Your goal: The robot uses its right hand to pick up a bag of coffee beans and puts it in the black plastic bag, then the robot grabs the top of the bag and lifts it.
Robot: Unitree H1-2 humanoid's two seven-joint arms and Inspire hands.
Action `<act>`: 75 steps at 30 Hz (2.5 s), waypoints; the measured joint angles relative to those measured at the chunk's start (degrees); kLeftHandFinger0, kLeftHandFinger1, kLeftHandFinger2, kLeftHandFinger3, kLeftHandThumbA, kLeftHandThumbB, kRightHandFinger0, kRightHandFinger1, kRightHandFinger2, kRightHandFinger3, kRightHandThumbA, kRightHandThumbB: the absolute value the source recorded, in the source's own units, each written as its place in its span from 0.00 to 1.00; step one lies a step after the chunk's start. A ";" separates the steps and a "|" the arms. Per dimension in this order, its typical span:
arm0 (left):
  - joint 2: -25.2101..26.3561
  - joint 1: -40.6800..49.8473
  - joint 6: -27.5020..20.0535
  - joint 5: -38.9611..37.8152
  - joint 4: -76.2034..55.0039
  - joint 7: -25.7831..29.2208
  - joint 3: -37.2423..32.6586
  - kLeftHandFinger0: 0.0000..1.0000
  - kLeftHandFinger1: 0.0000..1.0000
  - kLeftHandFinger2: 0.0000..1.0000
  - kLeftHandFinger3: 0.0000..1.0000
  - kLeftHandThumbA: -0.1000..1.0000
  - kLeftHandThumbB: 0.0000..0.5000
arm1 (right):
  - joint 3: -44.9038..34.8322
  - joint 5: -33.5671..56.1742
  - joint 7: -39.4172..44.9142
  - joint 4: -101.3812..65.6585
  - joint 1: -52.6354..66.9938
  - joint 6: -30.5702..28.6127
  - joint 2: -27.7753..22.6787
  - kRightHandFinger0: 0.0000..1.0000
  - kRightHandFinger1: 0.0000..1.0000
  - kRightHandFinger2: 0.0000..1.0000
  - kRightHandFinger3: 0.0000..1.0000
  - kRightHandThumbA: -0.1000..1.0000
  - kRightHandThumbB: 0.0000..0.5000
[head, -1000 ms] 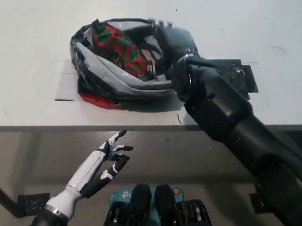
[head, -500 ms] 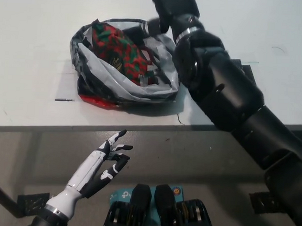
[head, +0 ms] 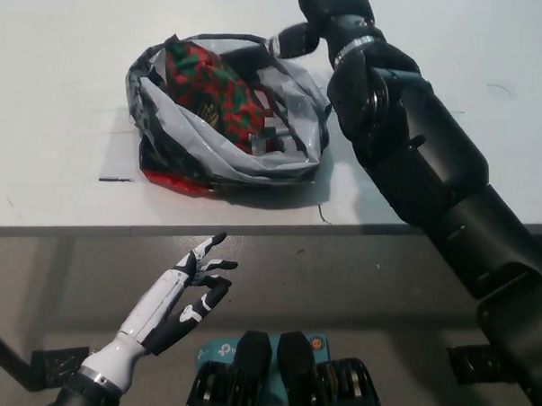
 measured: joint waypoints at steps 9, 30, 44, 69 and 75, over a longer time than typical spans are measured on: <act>-0.01 -0.05 -0.05 0.01 0.01 0.00 -0.01 0.73 0.67 0.75 1.00 0.93 0.24 | -0.32 0.11 0.79 8.39 0.18 -0.08 0.51 1.00 1.00 1.00 1.00 0.97 1.00; -0.01 -0.10 -0.10 0.02 0.01 0.00 -0.01 0.72 0.66 0.74 1.00 0.92 0.24 | -3.57 4.59 4.42 15.60 1.21 -0.07 3.28 1.00 1.00 1.00 1.00 0.96 1.00; -0.01 -0.34 -0.11 0.18 0.02 0.00 -0.01 0.74 0.66 0.74 1.00 0.94 0.26 | -7.29 8.21 8.86 22.69 0.24 2.74 4.14 0.09 0.30 0.49 1.00 0.45 0.56; -0.02 -1.90 -0.09 0.29 0.14 0.00 -0.01 0.74 0.66 0.75 1.00 0.90 0.24 | -13.16 11.50 8.13 16.62 -0.99 4.29 4.11 0.10 0.53 0.83 0.41 0.23 0.41; -0.02 -2.02 -0.09 0.36 0.15 0.00 -0.01 0.74 0.66 0.77 1.00 0.91 0.23 | -13.28 12.43 9.56 13.16 -1.13 5.31 4.08 0.03 0.42 0.75 0.50 0.27 0.38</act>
